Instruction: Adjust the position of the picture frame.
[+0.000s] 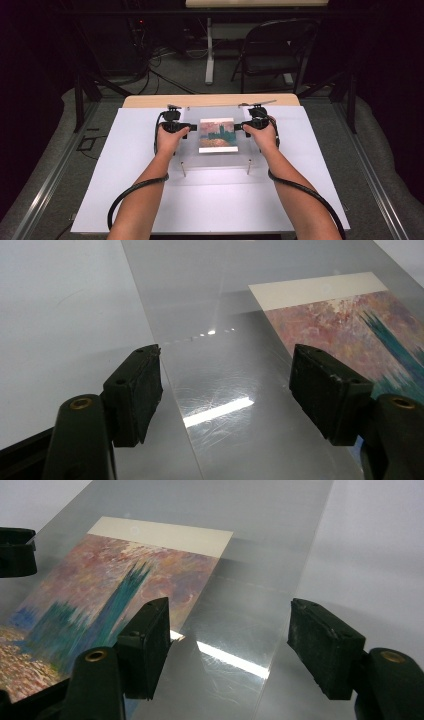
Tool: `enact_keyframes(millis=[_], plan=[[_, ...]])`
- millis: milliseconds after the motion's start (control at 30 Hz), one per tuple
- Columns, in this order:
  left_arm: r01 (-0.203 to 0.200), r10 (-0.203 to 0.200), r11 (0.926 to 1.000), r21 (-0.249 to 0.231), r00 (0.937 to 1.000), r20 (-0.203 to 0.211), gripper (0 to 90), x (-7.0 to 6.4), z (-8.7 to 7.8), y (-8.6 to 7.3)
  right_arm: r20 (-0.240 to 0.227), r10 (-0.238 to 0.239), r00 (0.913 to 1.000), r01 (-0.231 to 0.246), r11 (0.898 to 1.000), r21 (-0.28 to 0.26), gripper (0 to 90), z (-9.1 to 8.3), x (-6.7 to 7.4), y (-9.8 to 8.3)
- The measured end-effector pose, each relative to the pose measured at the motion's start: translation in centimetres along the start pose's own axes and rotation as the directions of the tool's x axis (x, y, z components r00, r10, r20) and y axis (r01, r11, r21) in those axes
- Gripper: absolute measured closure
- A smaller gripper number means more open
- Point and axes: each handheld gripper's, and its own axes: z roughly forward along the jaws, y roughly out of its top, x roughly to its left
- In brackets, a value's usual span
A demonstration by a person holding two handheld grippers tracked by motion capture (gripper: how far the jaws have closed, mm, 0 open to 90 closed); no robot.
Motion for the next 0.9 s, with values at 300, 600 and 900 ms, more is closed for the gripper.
enact_keyframes(millis=[300, 600, 900], plan=[[0.022, -0.022, 0.9997, -0.013, 0.9996, 0.019, 28.2, 0.18, 0.06, -0.31, -0.008, 0.027, 0.9996, -0.027, 1.000, 0.011, 31.5, 0.01, -0.08, -0.04], [0.056, -0.057, 0.9983, 0.017, 0.9974, 0.044, 22.9, 0.27, 0.32, -0.22, -0.027, 0.050, 0.9984, -0.050, 0.999, 0.014, 28.7, 0.21, -0.23, -0.14], [0.083, -0.084, 0.9963, 0.023, 0.9944, 0.064, 20.8, 0.24, 0.44, -0.45, -0.052, 0.076, 0.9957, -0.075, 0.997, 0.013, 27.7, 0.40, -0.41, -0.31]])
